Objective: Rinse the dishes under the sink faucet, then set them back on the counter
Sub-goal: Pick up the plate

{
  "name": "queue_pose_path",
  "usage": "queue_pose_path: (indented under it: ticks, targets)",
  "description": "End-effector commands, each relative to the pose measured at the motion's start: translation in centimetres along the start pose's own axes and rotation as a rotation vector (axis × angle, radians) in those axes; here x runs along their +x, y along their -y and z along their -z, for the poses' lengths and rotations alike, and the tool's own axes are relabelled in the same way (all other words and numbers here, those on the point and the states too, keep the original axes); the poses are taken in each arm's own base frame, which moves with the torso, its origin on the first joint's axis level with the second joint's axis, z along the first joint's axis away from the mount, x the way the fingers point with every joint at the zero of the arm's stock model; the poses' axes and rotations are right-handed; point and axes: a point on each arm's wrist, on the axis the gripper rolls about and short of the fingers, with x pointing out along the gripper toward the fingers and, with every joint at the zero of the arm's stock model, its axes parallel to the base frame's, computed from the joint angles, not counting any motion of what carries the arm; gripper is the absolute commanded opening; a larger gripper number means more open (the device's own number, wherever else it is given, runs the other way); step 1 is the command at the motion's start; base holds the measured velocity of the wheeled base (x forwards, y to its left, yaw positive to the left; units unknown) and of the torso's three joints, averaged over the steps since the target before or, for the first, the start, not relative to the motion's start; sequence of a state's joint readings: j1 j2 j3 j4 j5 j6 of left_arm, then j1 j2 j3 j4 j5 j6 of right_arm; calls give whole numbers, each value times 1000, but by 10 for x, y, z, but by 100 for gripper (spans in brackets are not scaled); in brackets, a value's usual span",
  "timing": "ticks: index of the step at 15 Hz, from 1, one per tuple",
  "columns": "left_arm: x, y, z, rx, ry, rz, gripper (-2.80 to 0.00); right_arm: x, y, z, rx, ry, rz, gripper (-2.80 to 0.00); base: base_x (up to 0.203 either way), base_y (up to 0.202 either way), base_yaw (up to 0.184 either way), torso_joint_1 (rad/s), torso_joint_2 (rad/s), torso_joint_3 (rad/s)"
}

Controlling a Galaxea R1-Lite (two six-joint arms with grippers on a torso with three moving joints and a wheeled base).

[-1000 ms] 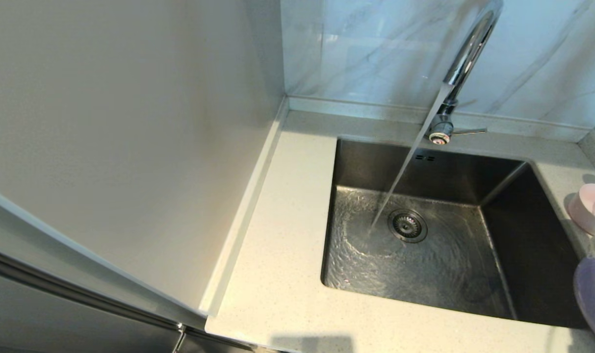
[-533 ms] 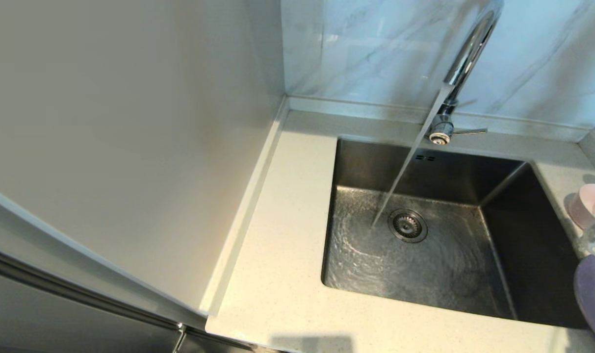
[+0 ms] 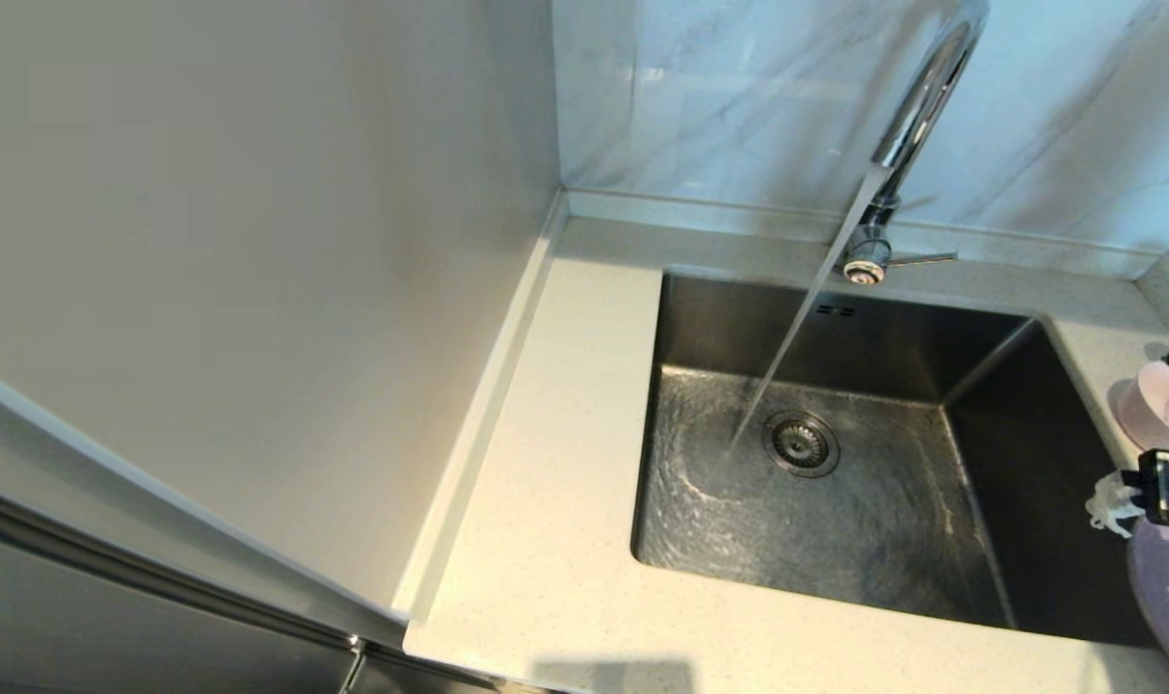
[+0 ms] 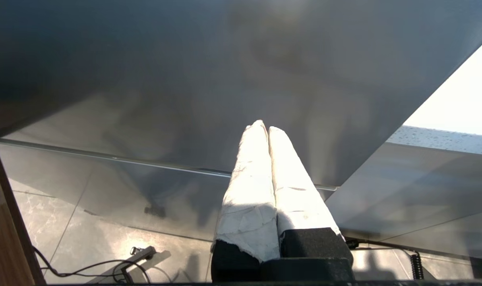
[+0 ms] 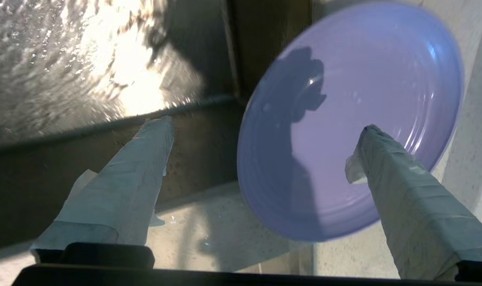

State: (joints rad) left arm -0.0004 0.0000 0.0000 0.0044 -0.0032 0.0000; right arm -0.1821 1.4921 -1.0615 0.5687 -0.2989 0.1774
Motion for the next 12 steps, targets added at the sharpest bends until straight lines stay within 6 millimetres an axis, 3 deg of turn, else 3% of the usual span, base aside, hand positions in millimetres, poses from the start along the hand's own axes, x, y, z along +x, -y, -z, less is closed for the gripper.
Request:
queue_pose_path:
  ticks: [1, 10, 11, 12]
  targets:
    - [0, 0, 0, 0, 0, -1, -280, 9, -1, 12, -12, -35, 23, 0, 0, 0, 0, 0, 0, 0]
    - [0, 0, 0, 0, 0, -1, -280, 40, -5, 37, -30, -75, 71, 0, 0, 0, 0, 0, 0, 0]
    - [0, 0, 0, 0, 0, -1, -280, 41, -5, 37, -32, -75, 71, -280, 0, 0, 0, 0, 0, 0]
    - [0, 0, 0, 0, 0, -1, -280, 41, -5, 37, -33, -75, 71, -280, 0, 0, 0, 0, 0, 0]
